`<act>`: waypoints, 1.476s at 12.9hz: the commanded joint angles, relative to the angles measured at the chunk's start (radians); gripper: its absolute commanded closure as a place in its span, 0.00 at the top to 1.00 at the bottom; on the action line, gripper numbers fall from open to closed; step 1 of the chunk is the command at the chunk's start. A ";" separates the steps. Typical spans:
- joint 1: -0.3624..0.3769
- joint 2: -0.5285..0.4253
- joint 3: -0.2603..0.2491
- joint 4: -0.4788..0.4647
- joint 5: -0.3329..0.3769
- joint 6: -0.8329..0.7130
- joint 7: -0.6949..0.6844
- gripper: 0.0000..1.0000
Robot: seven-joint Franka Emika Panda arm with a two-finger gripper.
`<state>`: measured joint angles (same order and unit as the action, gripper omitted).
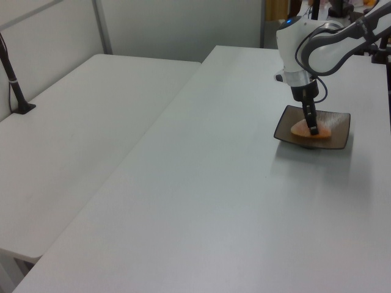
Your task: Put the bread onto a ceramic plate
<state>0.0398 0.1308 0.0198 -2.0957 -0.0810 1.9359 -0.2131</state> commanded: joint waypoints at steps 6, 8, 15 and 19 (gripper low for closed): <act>0.025 -0.103 0.009 0.106 -0.010 -0.136 0.083 1.00; 0.034 -0.131 0.011 0.169 0.003 -0.204 0.084 1.00; 0.043 -0.183 0.003 0.463 0.061 -0.507 0.083 1.00; 0.043 -0.204 -0.008 0.500 0.066 -0.508 0.081 1.00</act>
<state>0.0710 -0.0620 0.0303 -1.6227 -0.0348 1.4473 -0.1480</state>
